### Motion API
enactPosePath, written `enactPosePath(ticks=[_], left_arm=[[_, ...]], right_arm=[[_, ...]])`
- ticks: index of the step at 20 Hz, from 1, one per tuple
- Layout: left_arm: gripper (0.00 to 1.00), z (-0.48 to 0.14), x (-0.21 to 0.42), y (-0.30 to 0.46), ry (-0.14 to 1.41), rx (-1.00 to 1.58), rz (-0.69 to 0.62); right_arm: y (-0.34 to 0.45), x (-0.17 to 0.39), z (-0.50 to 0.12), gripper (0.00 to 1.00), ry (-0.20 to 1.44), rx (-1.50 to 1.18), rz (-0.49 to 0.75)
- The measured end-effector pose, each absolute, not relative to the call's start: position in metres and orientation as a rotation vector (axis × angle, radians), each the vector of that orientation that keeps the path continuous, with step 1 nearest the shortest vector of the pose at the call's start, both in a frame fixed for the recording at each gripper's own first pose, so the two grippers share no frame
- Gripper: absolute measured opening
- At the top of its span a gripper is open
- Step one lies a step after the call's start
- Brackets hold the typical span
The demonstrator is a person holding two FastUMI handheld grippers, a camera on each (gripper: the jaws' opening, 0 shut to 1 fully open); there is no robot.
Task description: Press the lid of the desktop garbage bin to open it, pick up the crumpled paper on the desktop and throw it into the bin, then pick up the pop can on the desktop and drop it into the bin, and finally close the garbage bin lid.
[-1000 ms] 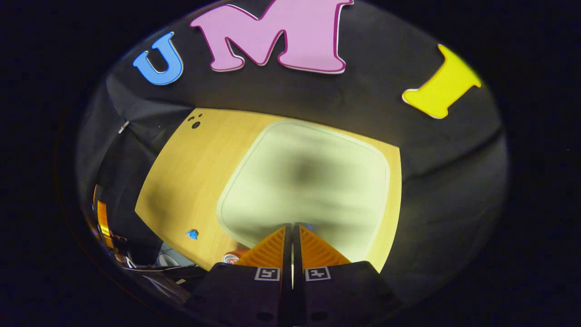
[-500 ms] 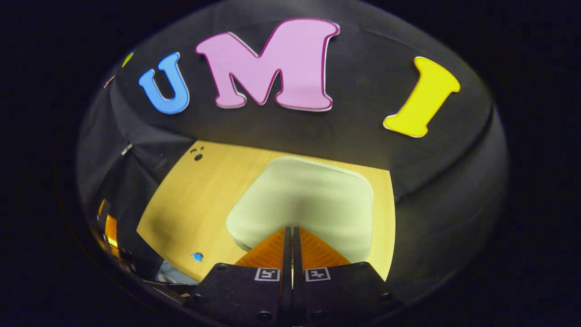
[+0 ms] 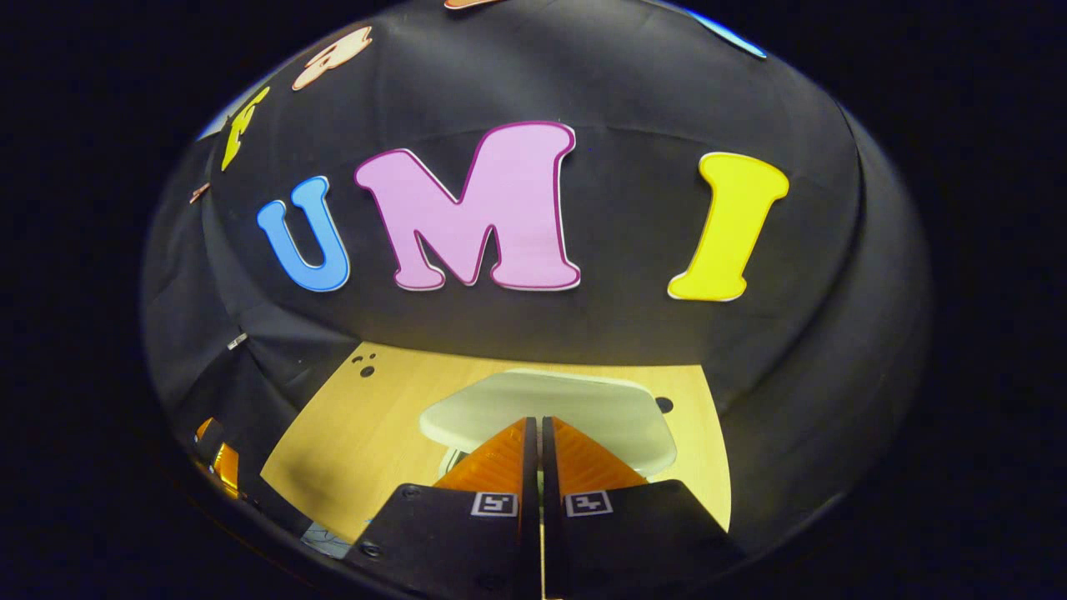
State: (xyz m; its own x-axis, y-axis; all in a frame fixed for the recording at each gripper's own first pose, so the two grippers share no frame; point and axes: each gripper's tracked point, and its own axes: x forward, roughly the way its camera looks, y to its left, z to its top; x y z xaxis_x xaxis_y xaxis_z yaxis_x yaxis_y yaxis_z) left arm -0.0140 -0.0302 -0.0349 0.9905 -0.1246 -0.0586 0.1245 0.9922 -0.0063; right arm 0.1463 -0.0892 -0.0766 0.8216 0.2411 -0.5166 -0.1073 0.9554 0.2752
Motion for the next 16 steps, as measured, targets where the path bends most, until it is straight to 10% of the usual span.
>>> enactPosePath(ticks=[9,16], left_arm=[[0.96,-0.034,-0.015,-0.036,0.069,0.006,-0.100],[0.95,-0.041,-0.017,-0.037,0.100,-0.057,-0.091]], right_arm=[[-0.099,0.150,-0.043,0.12,0.374,0.139,0.168],[-0.092,0.137,-0.015,0.45,0.216,0.055,0.201]])
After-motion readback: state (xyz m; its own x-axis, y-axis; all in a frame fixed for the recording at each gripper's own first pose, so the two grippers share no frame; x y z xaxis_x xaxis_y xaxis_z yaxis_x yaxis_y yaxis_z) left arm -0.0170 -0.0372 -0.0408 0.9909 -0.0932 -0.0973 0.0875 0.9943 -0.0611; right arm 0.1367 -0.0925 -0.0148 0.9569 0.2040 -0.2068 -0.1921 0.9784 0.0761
